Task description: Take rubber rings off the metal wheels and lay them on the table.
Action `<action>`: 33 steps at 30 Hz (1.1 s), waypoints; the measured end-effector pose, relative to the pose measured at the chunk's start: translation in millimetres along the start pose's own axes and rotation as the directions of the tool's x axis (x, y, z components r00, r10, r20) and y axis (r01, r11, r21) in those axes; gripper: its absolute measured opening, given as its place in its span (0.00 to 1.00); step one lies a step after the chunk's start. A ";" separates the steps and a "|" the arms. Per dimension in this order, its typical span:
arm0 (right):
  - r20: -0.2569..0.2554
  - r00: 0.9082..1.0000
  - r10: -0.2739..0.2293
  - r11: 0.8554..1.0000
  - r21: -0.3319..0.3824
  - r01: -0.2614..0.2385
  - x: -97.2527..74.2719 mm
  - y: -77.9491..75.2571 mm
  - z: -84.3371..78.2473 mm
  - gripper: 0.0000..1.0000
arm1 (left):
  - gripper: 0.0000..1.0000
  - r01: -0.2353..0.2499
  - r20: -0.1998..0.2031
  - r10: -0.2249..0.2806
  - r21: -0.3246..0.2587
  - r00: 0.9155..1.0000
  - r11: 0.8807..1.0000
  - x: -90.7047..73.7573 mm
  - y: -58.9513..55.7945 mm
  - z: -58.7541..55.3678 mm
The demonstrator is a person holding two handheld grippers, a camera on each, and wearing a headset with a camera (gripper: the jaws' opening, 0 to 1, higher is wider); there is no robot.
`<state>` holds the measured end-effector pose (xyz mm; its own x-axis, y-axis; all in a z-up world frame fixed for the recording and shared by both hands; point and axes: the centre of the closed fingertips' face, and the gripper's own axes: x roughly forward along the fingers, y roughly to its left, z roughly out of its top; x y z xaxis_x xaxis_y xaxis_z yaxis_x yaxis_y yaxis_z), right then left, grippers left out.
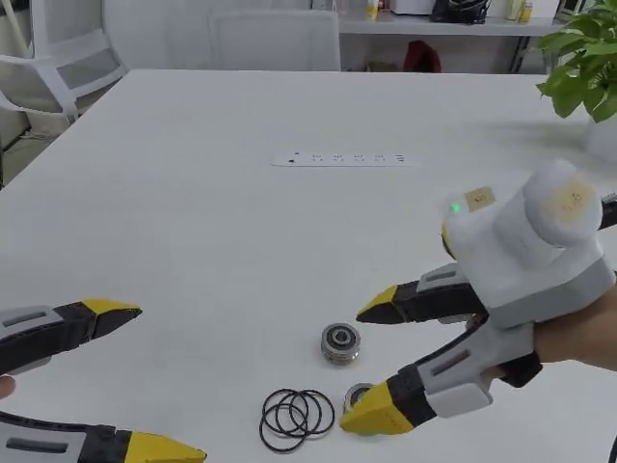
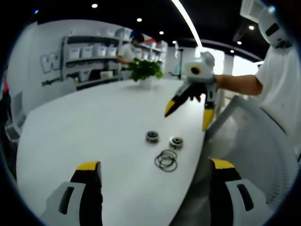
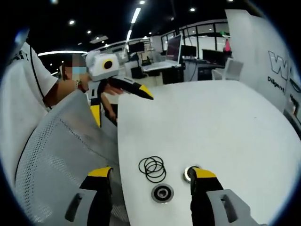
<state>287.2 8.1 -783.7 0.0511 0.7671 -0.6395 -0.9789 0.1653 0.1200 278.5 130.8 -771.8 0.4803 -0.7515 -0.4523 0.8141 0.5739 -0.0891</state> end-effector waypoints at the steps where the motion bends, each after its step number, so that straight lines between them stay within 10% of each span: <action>1: -0.001 1.000 0.000 1.000 0.000 0.000 -2.4 0.5 -0.5 0.67 | 0.96 0.000 0.001 0.000 0.001 1.000 1.000 -0.3 -0.6 0.3; 18: 0.077 0.986 -0.148 0.989 0.022 0.147 -55.1 -5.3 -13.6 0.79 | 1.00 -0.049 0.039 0.049 -0.001 0.998 0.999 -18.2 0.1 6.9; 33: 0.201 0.900 -0.388 0.909 0.245 0.337 -98.9 -30.7 -38.4 0.90 | 1.00 -0.182 0.062 0.187 -0.074 0.980 0.980 -40.5 16.8 -7.5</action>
<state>304.7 -96.6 -753.2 0.4653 0.7505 -0.4693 -0.8241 0.5608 0.0798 270.3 173.3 -761.6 0.6434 -0.6499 -0.4047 0.6864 0.7237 -0.0709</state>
